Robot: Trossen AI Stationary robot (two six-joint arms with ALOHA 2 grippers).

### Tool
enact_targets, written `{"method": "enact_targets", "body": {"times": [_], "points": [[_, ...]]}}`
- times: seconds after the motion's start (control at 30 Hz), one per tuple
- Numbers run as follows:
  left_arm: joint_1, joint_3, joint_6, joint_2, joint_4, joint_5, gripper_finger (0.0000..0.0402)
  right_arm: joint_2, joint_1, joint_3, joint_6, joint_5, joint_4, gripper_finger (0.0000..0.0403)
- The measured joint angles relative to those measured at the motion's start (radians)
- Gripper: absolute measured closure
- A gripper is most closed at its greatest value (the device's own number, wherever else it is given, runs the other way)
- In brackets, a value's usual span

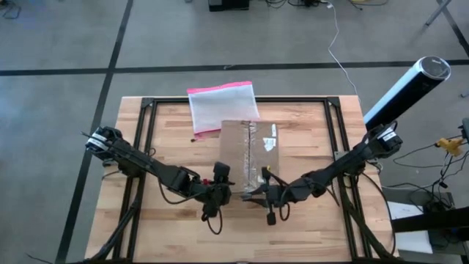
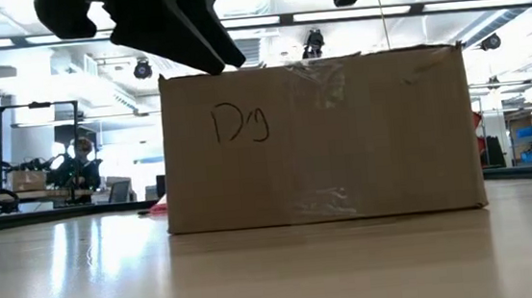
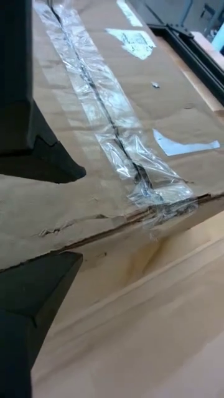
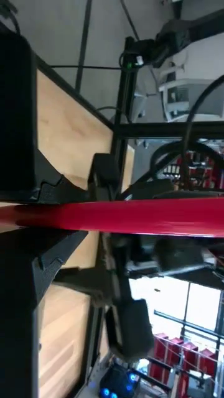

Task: Unpack boxes
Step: Open the cardboard box using the box cutter

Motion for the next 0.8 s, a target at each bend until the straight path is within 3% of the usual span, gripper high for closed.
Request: {"method": "enact_targets", "body": {"times": [0.5, 0.8], "points": [[0.006, 0.0, 0.004, 0.008, 0.001, -0.028, 0.0237, 0.117, 0.002, 0.0, -0.074, 0.085, 0.073, 0.0385], [0.006, 0.0, -0.001, 0.008, 0.0, -0.022, 0.023, 0.117, -0.01, 0.0, -0.132, 0.09, 0.073, 0.0385]]}}
